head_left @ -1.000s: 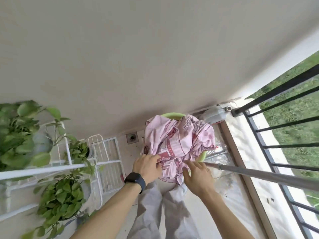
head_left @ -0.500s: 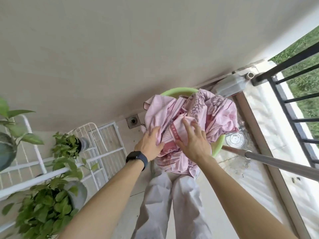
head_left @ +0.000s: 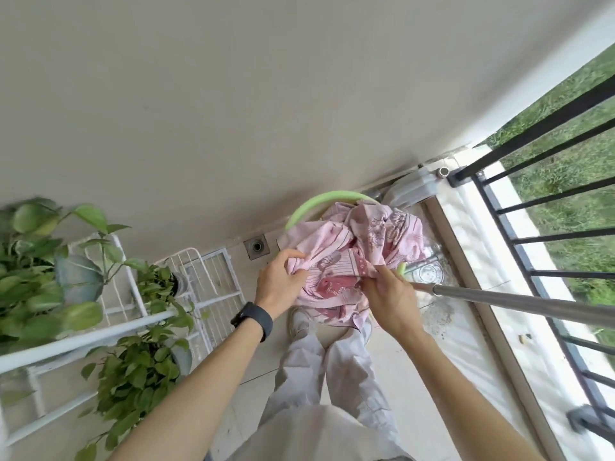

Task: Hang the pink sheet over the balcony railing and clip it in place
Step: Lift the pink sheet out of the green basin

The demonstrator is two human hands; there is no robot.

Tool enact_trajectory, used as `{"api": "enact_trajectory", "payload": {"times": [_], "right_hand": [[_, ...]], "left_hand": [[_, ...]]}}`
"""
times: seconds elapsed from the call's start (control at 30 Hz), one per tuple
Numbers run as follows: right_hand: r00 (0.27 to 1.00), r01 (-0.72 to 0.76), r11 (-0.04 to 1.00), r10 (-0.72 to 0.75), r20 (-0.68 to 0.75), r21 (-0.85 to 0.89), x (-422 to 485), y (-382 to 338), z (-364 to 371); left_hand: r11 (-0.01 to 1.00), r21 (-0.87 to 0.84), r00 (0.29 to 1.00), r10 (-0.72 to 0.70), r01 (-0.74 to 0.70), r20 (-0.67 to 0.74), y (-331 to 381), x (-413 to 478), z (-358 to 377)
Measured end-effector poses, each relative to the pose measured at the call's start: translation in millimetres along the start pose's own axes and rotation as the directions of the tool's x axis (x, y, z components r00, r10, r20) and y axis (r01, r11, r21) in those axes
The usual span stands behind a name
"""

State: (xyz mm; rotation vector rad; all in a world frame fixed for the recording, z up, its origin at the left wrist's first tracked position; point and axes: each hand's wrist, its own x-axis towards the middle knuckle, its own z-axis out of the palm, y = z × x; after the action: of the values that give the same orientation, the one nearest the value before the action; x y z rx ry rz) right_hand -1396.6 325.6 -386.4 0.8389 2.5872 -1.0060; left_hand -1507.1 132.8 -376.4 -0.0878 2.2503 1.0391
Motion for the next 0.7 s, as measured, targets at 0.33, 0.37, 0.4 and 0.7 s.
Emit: {"api": "enact_trajectory", "payload": {"times": [0.33, 0.37, 0.4, 0.7], "right_hand": [[0.92, 0.142, 0.985, -0.096, -0.379, 0.095, -66.9, -86.1, -126.7], [0.901, 0.164, 0.981, -0.107, -0.421, 0.102, -72.8, -93.7, -138.8], [0.877, 0.19, 0.976, -0.12, -0.465, 0.107, -79.3, -102.3, -152.4], [0.772, 0.269, 0.962, -0.19, -0.606, 0.041, -120.6, -140.0, -246.8]], "left_hand": [[0.957, -0.208, 0.979, 0.186, -0.201, -0.087, 131.3, -74.6, -70.4], [0.948, -0.222, 0.972, 0.21, -0.228, -0.1, 145.3, -81.1, -77.9], [0.936, -0.235, 0.964, 0.243, -0.263, -0.112, 160.5, -88.1, -85.8], [0.81, -0.12, 0.814, 0.55, -0.575, -0.185, 275.9, -155.8, -134.5]]}}
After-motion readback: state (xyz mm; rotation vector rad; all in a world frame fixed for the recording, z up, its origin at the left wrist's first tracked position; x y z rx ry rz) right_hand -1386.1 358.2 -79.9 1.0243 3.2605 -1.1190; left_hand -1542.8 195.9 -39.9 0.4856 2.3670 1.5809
